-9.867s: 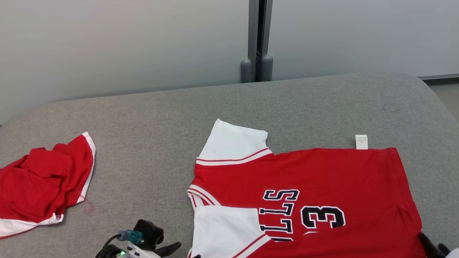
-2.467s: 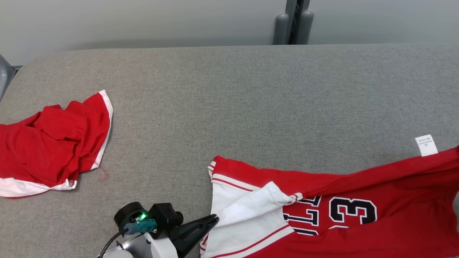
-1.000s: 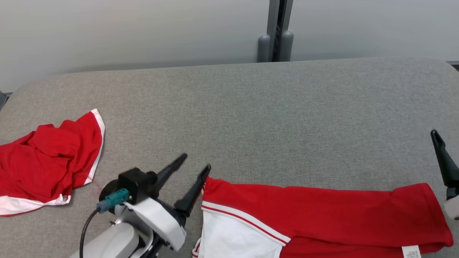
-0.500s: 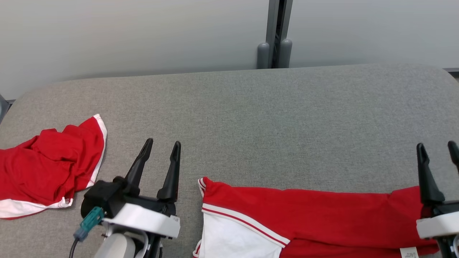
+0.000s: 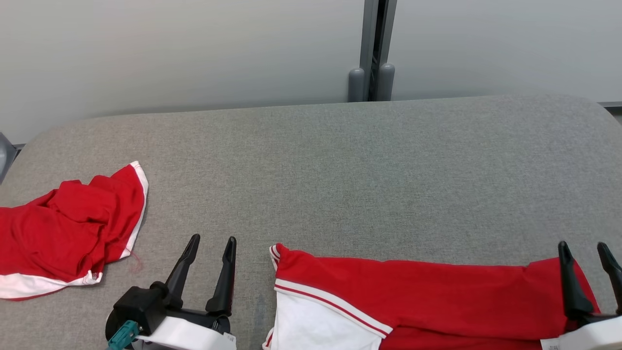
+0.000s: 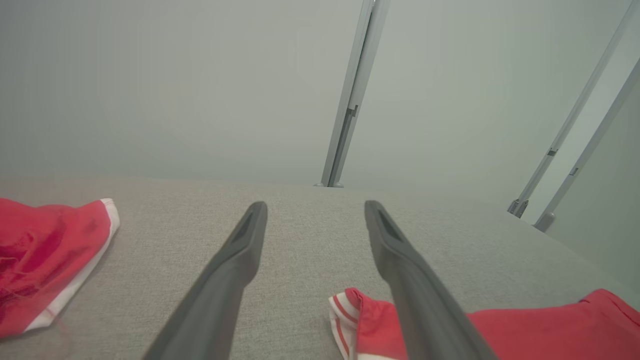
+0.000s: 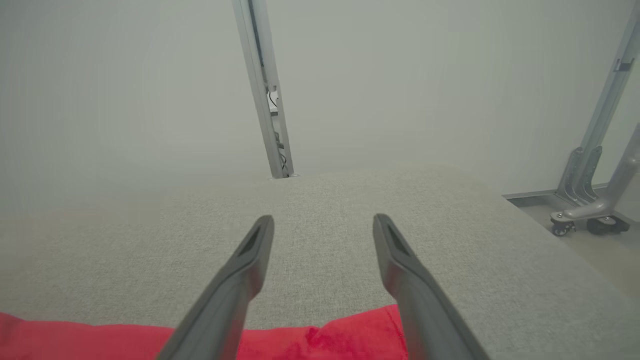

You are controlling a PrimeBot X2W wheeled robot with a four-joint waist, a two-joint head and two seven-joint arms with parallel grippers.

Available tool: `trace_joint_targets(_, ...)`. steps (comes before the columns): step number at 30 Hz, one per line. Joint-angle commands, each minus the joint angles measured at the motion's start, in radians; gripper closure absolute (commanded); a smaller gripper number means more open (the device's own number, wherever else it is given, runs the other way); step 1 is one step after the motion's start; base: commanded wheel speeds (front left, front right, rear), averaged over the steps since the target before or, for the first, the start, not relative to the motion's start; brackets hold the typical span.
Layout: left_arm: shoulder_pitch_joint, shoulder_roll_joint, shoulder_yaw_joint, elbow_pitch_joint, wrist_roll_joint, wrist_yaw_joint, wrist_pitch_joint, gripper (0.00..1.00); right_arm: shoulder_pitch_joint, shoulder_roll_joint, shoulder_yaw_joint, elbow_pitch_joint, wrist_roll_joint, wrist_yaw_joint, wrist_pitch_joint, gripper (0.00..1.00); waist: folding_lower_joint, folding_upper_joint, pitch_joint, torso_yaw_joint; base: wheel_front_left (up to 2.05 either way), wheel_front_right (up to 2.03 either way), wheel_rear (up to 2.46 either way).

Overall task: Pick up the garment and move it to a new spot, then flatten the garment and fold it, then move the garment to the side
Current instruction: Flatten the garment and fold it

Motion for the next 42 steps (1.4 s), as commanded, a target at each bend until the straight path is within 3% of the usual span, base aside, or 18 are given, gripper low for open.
trace_joint_targets(1, 0.001, 0.004, -0.002, 0.003, -0.007, -0.002, -0.003, 0.00, 0.009, 0.000, -0.018, 0.036, 0.007, 0.000, -0.006, 0.00, 0.0000, -0.0001, 0.000, 0.004, 0.00, 0.00, 0.00)
trace_joint_targets(10, -0.020, 0.004, -0.013, 0.007, 0.023, -0.009, -0.003, 0.00, -0.020, 0.009, -0.064, 0.262, 0.069, 0.000, -0.004, 0.00, 0.0000, -0.0001, 0.018, 0.023, 0.00, 0.00, 0.00)
trace_joint_targets(23, -0.058, 0.004, -0.005, 0.018, 0.069, -0.024, -0.003, 0.00, -0.093, 0.031, -0.148, 0.441, 0.140, 0.000, -0.004, 0.00, 0.0000, -0.0001, 0.069, 0.042, 0.00, 0.00, 0.00)
trace_joint_targets(37, -0.081, 0.004, 0.006, 0.021, 0.021, -0.028, -0.003, 0.00, -0.134, 0.033, -0.078, 0.545, 0.175, 0.000, -0.004, 0.00, 0.0000, -0.0001, 0.083, 0.056, 0.00, 0.00, 0.00)
trace_joint_targets(38, -0.081, 0.004, 0.006, 0.020, 0.021, -0.027, -0.003, 0.00, -0.135, 0.034, -0.075, 0.547, 0.176, 0.000, -0.004, 0.13, 0.0000, -0.0001, 0.082, 0.056, 0.00, 0.00, 0.00)
trace_joint_targets(39, -0.080, 0.003, 0.006, 0.020, 0.021, -0.027, -0.003, 0.00, -0.137, 0.034, -0.070, 0.547, 0.175, 0.000, -0.004, 0.52, 0.0000, -0.0001, 0.081, 0.055, 0.00, 0.00, 0.00)
trace_joint_targets(41, -0.079, 0.003, 0.006, 0.019, 0.023, -0.027, -0.003, 0.00, -0.142, 0.028, -0.060, 0.540, 0.169, 0.000, -0.004, 1.00, 0.0000, -0.0001, 0.080, 0.053, 0.00, 0.00, 0.00)
trace_joint_targets(42, -0.078, 0.004, 0.006, 0.019, 0.024, -0.027, -0.003, 0.00, -0.145, 0.024, -0.058, 0.535, 0.166, 0.000, -0.004, 1.00, 0.0000, -0.0001, 0.080, 0.052, 0.00, 0.00, 0.00)
